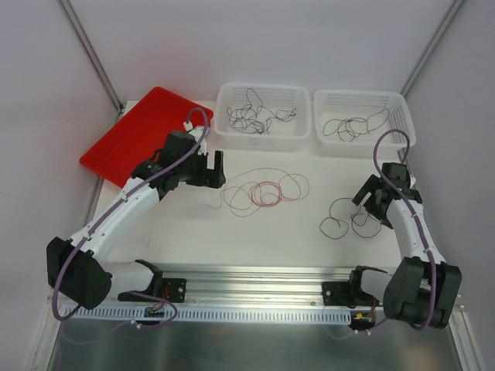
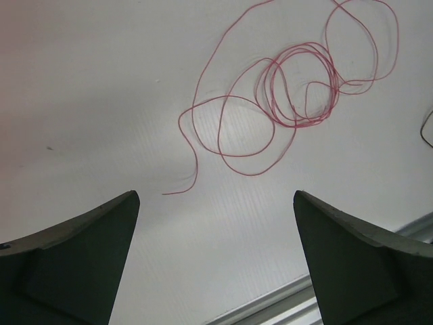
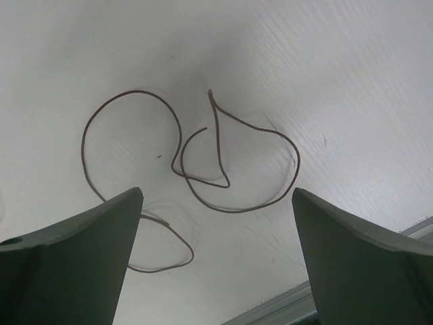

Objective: Untangle the cables

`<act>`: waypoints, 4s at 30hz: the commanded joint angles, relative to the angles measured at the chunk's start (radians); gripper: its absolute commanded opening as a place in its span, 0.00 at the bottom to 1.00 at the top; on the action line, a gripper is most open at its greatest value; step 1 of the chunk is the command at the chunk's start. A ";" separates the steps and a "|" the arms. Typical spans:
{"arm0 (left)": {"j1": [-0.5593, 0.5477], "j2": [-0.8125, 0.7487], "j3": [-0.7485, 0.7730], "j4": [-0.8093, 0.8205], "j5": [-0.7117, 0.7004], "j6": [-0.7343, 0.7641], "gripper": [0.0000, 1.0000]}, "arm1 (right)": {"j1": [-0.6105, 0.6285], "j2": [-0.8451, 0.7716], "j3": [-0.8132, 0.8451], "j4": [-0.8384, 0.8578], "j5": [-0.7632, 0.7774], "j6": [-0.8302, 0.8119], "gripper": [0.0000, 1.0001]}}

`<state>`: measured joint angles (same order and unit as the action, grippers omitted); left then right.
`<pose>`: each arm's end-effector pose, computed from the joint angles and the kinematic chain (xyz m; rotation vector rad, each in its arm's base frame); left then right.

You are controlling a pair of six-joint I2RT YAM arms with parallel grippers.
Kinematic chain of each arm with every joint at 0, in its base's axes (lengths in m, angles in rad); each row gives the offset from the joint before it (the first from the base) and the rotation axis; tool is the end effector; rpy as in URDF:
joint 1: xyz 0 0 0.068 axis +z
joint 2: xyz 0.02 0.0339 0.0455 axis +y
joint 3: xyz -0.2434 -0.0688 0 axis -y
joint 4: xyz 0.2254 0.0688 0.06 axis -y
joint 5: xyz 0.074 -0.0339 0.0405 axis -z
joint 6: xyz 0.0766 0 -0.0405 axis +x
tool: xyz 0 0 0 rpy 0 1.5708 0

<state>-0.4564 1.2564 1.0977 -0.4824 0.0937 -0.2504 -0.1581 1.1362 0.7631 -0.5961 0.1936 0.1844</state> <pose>0.2636 -0.1374 0.2787 0.2843 2.2356 -0.4901 0.2285 -0.0513 0.1850 0.5059 2.4784 -0.2352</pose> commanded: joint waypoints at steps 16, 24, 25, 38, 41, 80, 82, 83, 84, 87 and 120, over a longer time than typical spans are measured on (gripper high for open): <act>0.004 -0.084 -0.087 0.054 -0.242 0.099 0.99 | -0.006 0.376 0.084 0.137 -0.074 -0.017 0.78; 0.004 -0.077 -0.090 0.054 -0.259 0.105 0.99 | 0.011 0.413 0.076 0.154 -0.034 -0.006 0.04; 0.005 -0.077 -0.090 0.054 -0.258 0.105 0.99 | 0.012 0.410 0.085 0.154 -0.030 -0.008 0.01; 0.005 -0.069 -0.090 0.053 -0.252 0.109 0.99 | 0.035 0.174 0.474 -0.010 -0.059 -0.043 0.01; 0.007 -0.068 -0.090 0.054 -0.255 0.109 0.99 | 0.035 0.166 0.580 -0.025 -0.082 -0.043 0.01; 0.005 0.024 -0.084 0.054 -0.138 0.065 0.98 | 0.097 0.527 1.023 0.087 -0.282 -0.233 0.88; 0.005 0.031 -0.084 0.053 -0.114 0.047 0.96 | 0.156 0.466 0.945 0.039 -0.296 -0.249 0.87; 0.005 0.034 -0.084 0.054 -0.098 0.039 0.96 | 0.182 0.398 0.861 0.012 -0.305 -0.244 0.86; 0.007 0.040 -0.084 0.054 -0.095 0.034 0.96 | 0.227 0.370 0.807 0.002 -0.331 -0.232 0.85; 0.004 0.060 -0.085 0.053 -0.071 0.007 0.94 | 0.328 0.271 0.611 0.018 -0.374 -0.146 0.83; -0.159 -0.026 -0.225 0.011 -0.146 -0.339 0.92 | 0.890 0.665 0.386 0.131 -0.172 -0.019 0.23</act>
<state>-0.6037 1.1908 0.7826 -0.4698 -0.0174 -0.6250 0.7227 1.8694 1.2098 -0.3813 0.0620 0.1860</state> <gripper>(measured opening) 0.924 0.257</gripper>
